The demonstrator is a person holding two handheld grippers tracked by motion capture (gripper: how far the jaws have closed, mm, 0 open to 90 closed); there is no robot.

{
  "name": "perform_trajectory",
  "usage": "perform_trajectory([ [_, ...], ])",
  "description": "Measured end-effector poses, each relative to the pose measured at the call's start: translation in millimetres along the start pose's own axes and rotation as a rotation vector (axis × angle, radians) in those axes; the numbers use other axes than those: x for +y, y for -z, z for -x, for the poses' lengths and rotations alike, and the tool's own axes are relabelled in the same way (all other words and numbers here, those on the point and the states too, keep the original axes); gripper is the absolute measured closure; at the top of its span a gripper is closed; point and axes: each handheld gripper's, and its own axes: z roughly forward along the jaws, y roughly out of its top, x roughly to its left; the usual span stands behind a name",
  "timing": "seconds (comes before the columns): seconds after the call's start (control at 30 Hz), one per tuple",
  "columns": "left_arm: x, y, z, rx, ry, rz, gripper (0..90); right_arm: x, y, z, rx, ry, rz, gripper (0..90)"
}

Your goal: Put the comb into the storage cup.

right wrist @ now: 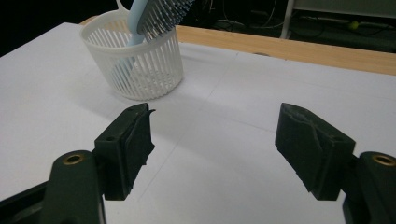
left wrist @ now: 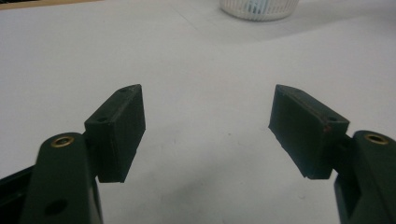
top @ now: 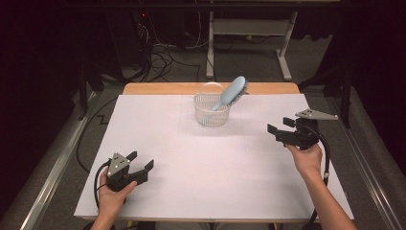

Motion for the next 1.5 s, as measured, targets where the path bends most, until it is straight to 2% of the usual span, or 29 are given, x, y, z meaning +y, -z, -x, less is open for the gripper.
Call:
perform_trajectory([
  [0.67, 0.0, -0.1, 0.5, -0.002, 0.001, 0.001, 27.8, -11.6, 6.9, 2.6, -0.001, -0.012, 0.009, 27.7],
  [1.5, 0.1, -0.3, 1.1, -0.003, 0.001, 0.000, 27.8, -27.3, 25.5, 8.4, -0.005, -0.039, 0.040, 27.6],
])
